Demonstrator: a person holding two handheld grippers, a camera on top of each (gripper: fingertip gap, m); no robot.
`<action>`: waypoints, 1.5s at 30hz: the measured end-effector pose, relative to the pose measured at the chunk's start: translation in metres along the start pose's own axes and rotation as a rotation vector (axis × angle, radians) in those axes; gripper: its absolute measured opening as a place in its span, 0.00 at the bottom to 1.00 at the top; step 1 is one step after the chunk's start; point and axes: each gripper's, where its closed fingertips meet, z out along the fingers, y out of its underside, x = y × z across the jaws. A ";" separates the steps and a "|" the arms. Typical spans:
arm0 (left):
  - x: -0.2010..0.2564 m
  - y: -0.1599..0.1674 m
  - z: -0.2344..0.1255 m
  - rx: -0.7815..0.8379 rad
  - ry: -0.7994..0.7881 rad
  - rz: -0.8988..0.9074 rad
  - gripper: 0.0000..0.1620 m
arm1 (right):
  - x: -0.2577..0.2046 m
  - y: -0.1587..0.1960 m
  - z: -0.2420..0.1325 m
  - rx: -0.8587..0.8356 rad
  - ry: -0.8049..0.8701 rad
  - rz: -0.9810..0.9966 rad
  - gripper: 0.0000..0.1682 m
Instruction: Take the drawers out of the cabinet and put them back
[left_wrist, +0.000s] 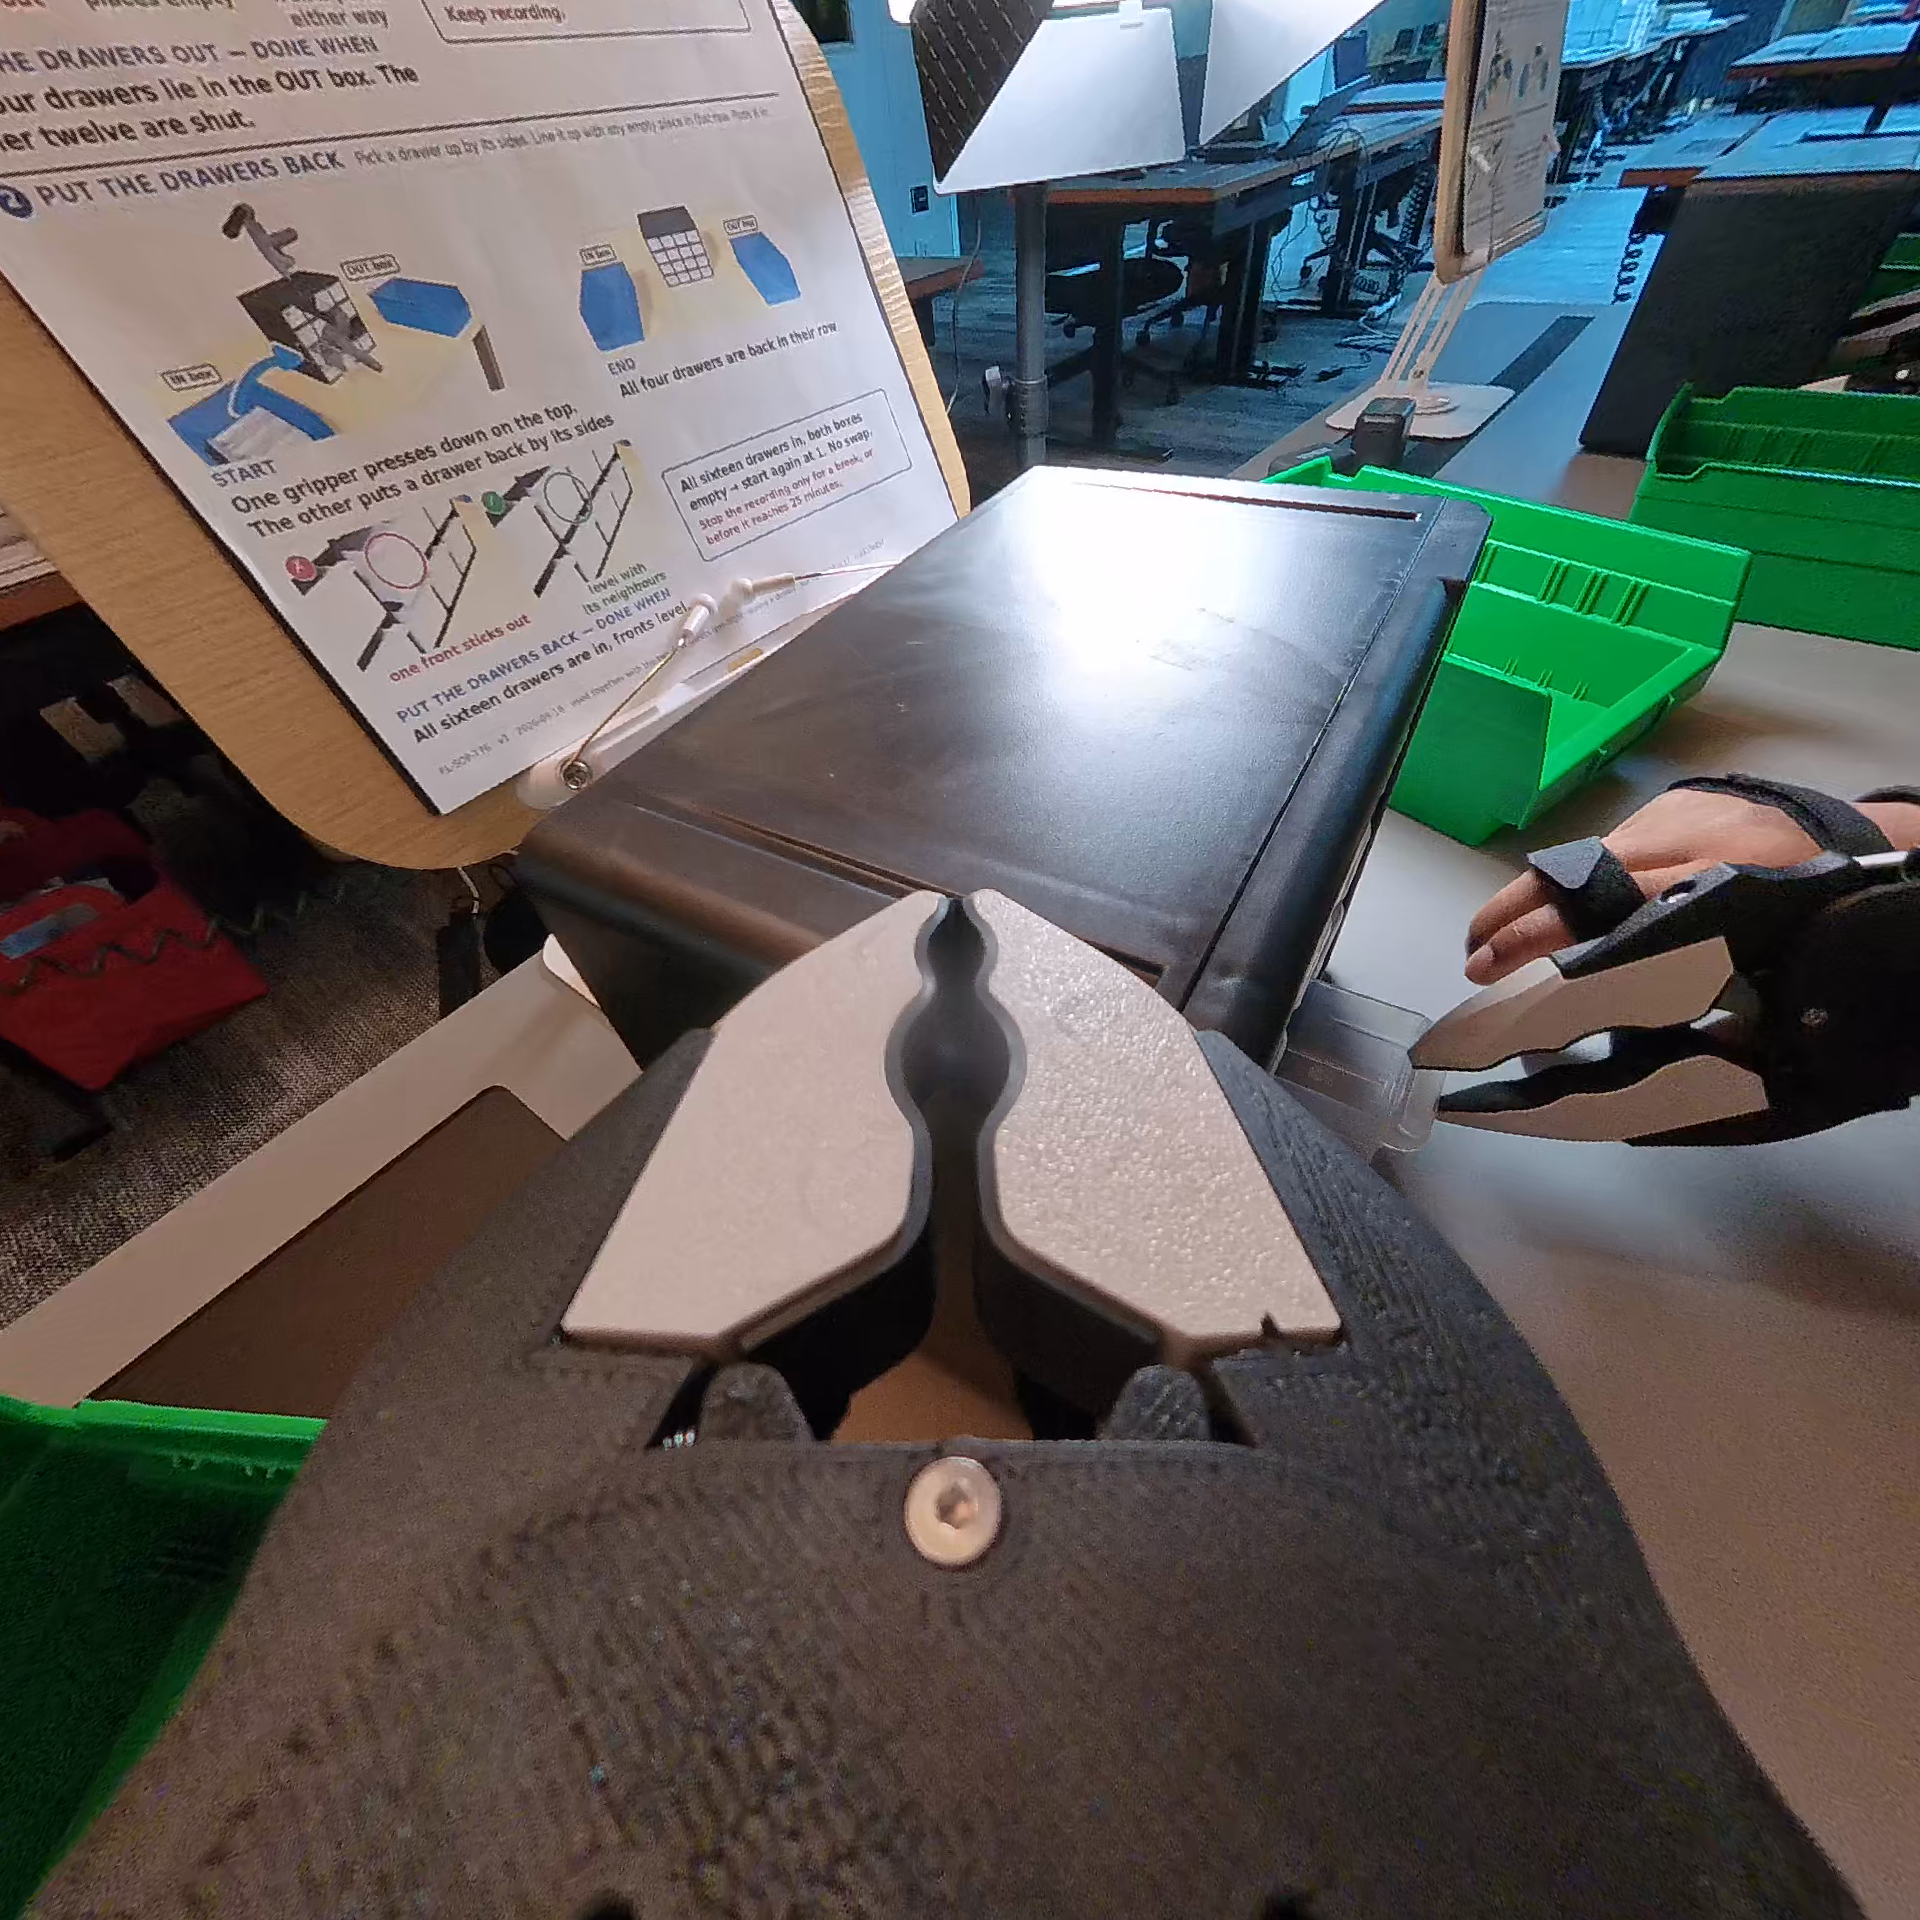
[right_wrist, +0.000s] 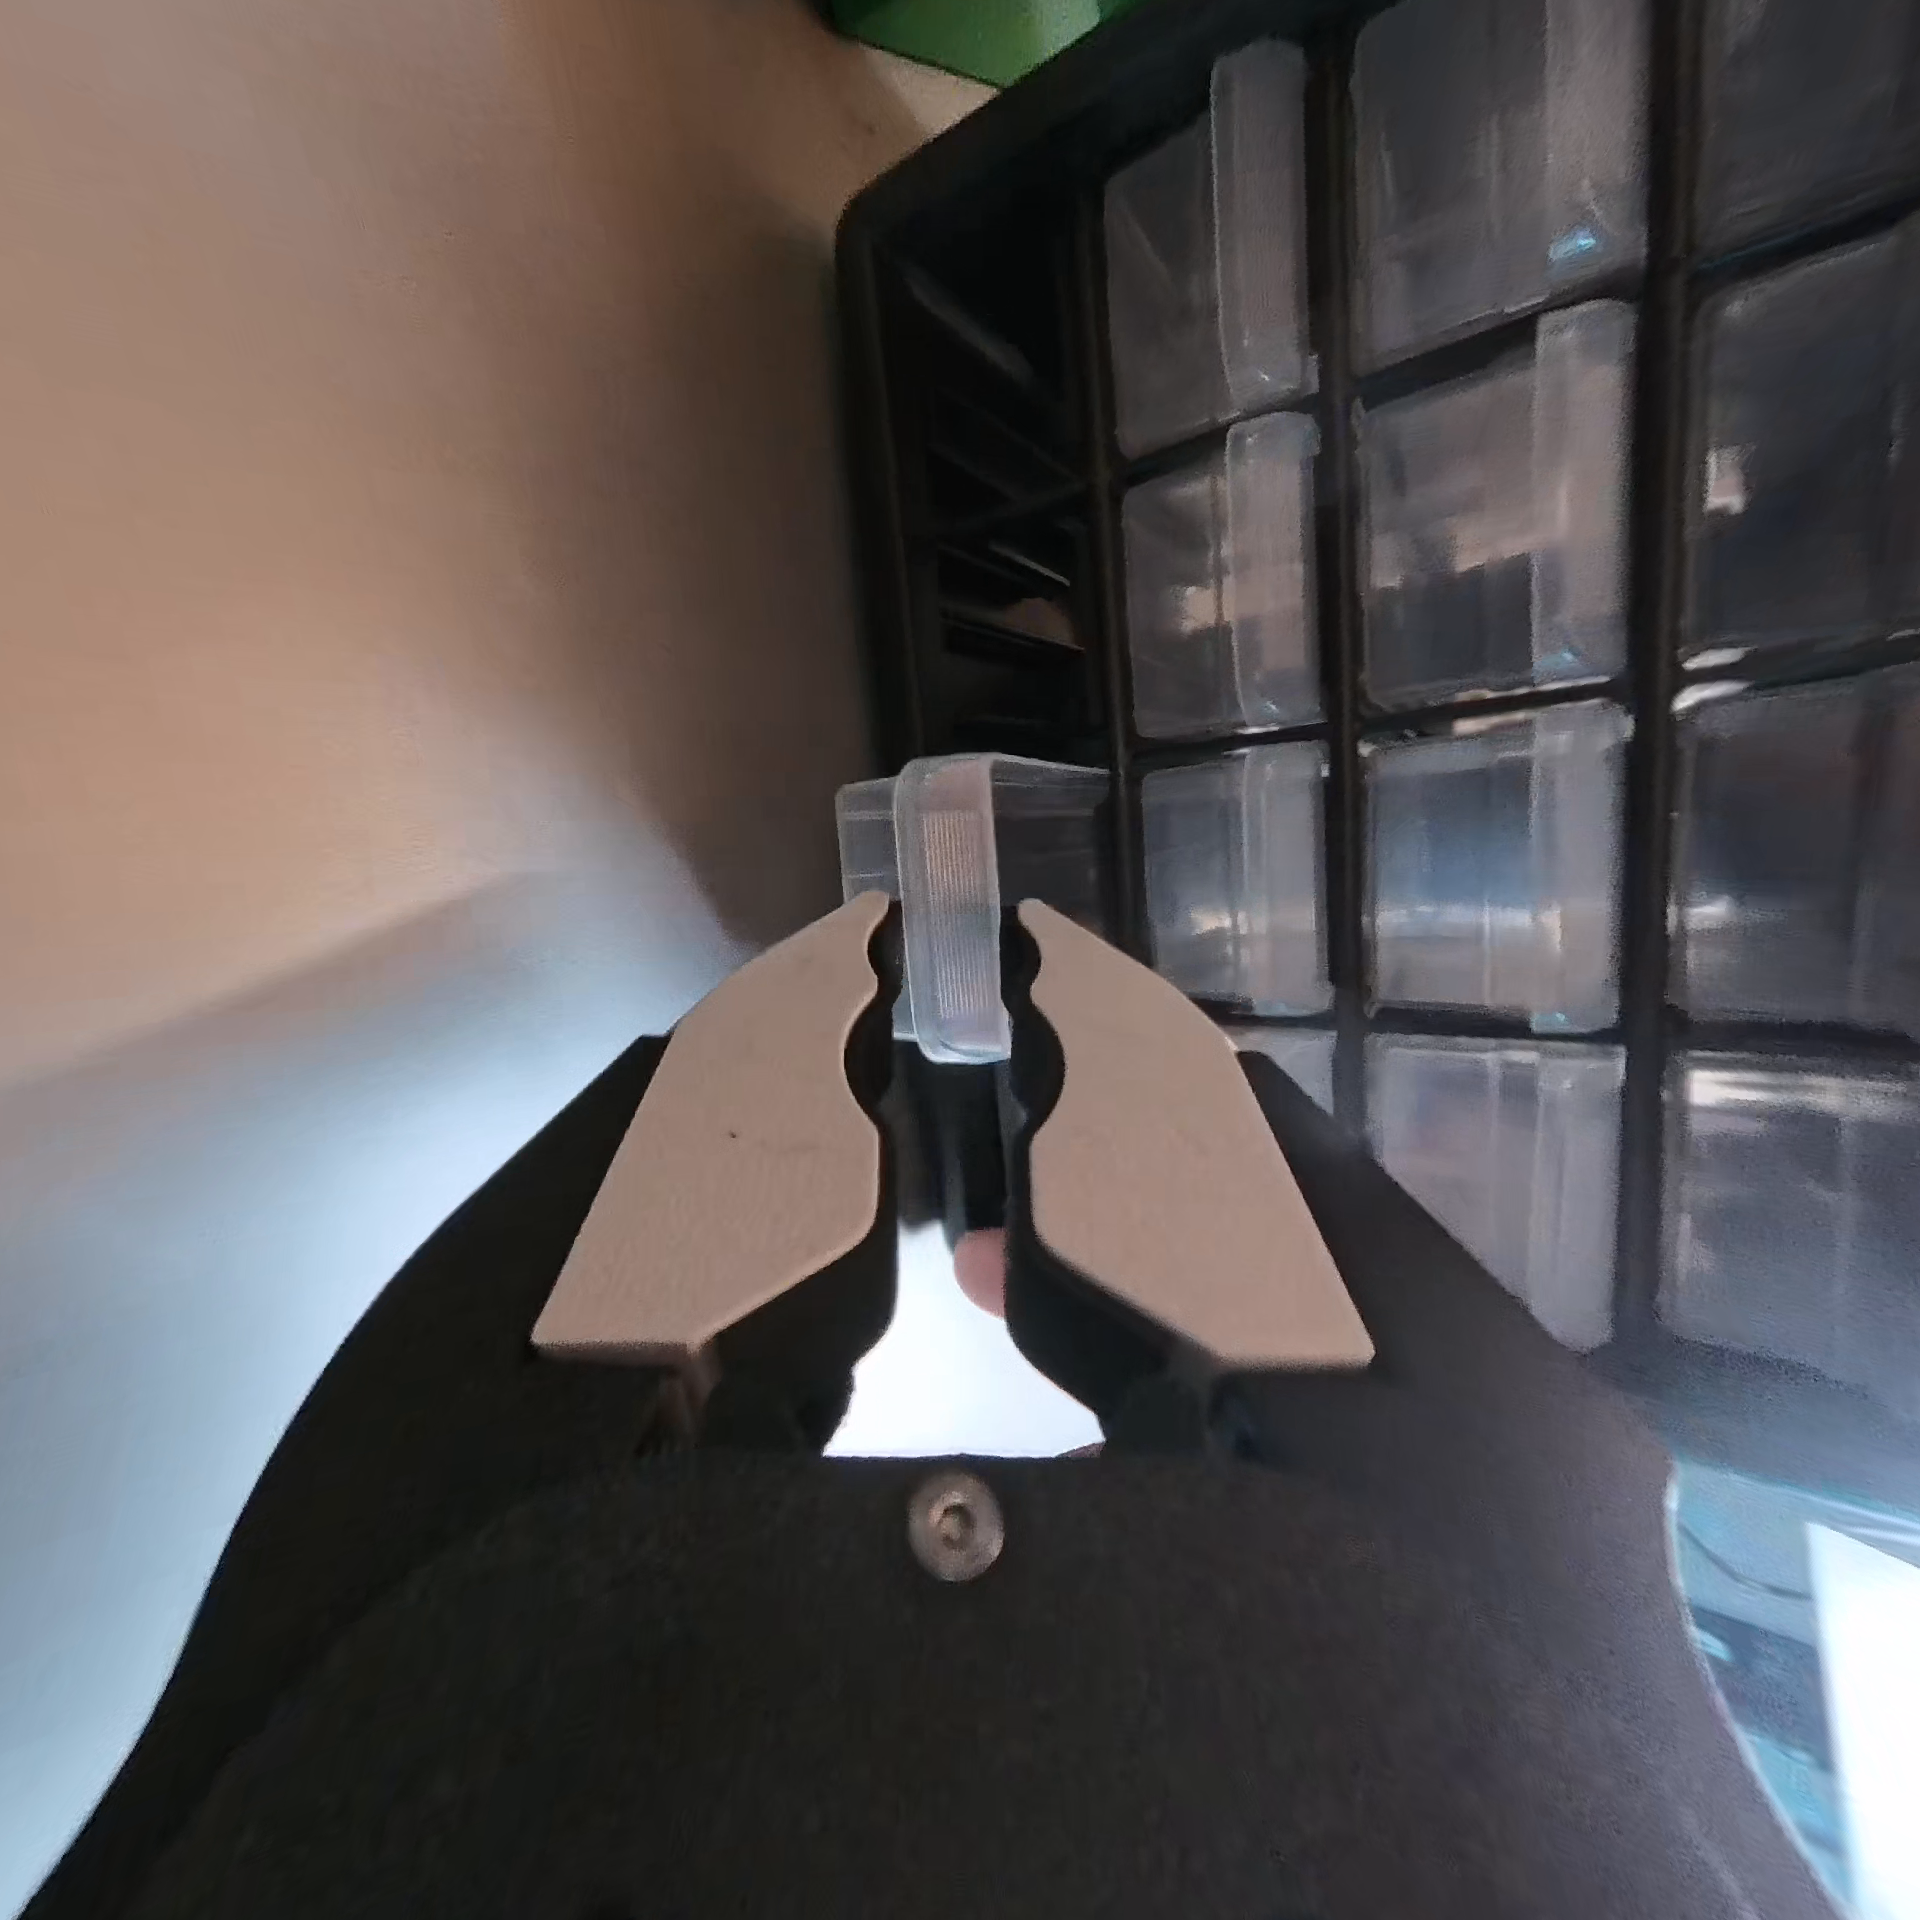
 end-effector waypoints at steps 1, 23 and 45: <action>0.000 0.000 0.000 0.000 0.000 0.000 0.00 | -0.001 0.000 -0.001 0.003 -0.028 0.021 0.10; 0.000 0.000 0.000 0.004 0.007 0.008 0.00 | -0.034 0.006 0.000 -0.181 -0.756 0.240 0.08; 0.000 0.000 0.000 0.009 0.010 0.003 0.00 | -0.023 -0.028 -0.102 -0.151 -1.305 0.564 0.08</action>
